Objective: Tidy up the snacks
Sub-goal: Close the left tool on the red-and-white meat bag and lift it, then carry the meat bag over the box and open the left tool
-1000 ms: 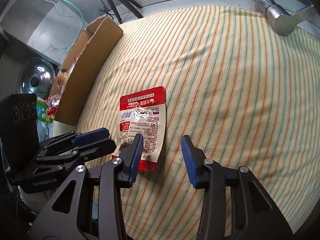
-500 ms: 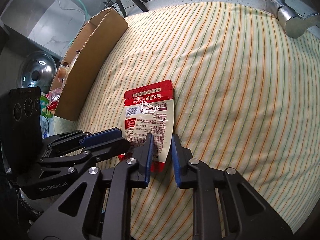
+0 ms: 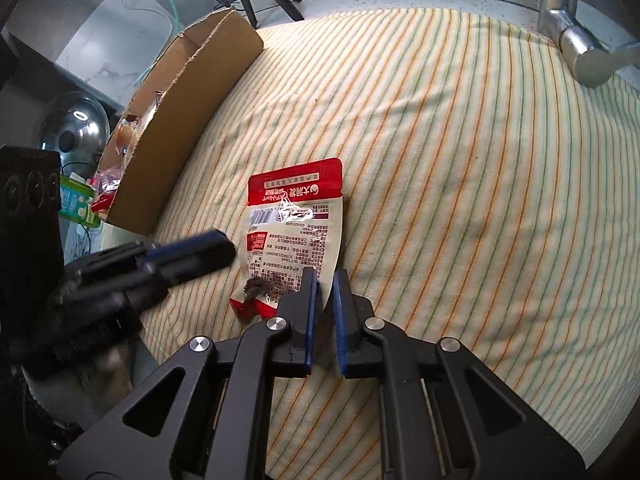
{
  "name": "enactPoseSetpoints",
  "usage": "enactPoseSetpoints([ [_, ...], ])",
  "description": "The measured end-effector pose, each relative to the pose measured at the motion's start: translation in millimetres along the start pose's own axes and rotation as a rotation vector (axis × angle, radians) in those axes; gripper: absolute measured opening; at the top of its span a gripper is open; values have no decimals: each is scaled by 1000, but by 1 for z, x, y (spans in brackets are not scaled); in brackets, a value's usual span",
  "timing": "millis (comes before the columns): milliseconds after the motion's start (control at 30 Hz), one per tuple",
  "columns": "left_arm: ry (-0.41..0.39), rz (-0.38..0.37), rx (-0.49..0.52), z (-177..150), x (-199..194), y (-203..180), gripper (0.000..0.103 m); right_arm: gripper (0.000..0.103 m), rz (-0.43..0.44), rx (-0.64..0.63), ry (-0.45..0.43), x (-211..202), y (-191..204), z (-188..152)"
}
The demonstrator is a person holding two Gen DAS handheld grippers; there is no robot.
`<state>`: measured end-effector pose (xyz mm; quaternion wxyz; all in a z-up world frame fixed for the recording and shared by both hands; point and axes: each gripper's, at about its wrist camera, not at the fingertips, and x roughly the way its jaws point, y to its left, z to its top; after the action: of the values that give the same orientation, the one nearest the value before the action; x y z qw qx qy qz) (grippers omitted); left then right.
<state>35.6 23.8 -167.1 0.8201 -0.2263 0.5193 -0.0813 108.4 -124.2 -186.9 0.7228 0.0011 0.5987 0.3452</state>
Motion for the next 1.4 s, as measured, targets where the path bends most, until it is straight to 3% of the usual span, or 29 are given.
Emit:
enactPoseSetpoints([
  [67, 16, -3, -5, 2, 1, 6, 12, 8, 5, -1, 5, 1, -1, -1],
  [200, 42, -14, -27, 5, 7, 10, 31, 9, 0, -5, 13, 1, -2, 0],
  [467, 81, -81, -22, 1, 21, 4, 28, 10, 25, 16, 29, 7, -5, 3],
  [600, 66, -68, -7, 0, 16, 0, 28, 11, 11, 7, 26, 5, -3, 3],
  [967, -57, -58, 34, 10, -36, -6, 23, 11, 57, -17, -70, -37, 21, 13],
  [1167, -131, -44, 26, 23, -70, 10, 23, 11, 77, -81, -119, -54, 56, 37],
  [1400, -200, 0, -9, 36, -99, 40, 23, 11, 84, -166, -133, -47, 106, 67],
])
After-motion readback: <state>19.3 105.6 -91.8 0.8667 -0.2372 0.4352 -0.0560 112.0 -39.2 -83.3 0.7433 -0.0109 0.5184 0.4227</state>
